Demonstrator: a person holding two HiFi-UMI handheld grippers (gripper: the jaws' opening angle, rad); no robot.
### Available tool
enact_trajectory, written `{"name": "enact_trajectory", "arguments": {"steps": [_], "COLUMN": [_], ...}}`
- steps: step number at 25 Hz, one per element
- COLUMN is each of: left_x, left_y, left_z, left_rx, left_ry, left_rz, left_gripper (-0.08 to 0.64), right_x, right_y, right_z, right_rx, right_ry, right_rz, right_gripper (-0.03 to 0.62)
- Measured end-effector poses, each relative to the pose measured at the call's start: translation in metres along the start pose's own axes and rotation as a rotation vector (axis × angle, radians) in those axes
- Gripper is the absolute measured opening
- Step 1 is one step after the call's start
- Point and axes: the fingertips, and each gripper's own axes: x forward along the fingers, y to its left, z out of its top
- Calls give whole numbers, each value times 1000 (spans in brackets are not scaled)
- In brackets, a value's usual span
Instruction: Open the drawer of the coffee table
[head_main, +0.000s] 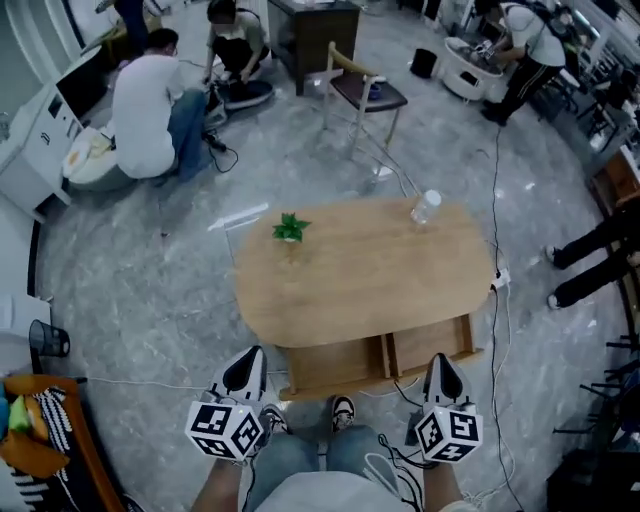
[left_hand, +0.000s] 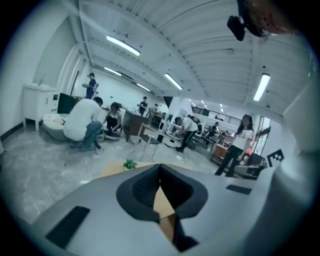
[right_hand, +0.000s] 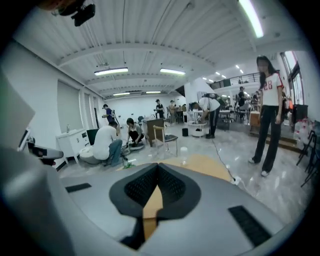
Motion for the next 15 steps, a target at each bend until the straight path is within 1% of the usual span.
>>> {"name": "enact_trajectory", "arguments": {"steps": [2, 4, 7, 11, 15], "left_x": [-10, -16, -21, -20, -15], "left_y": [-14, -26, -37, -48, -55], "left_z": [38, 70, 105, 125, 130], "left_rx": [30, 79, 129, 136, 151], "left_ry": [-54, -92, -142, -178, -184], "left_rz": [61, 108, 153, 172, 164], "left_gripper": [-5, -5, -5, -5, -5], "right_x": [-12, -20, -29, -38, -40], "right_y": [-11, -20, -29, -40, -43], "right_z": [47, 90, 134, 156, 156], "right_rx": [-46, -95, -148, -186, -170], "right_ry": [-69, -145, -235, -284, -278], "right_rz": [12, 21, 18, -17, -23], "right_gripper": [0, 0, 0, 0, 0]}}
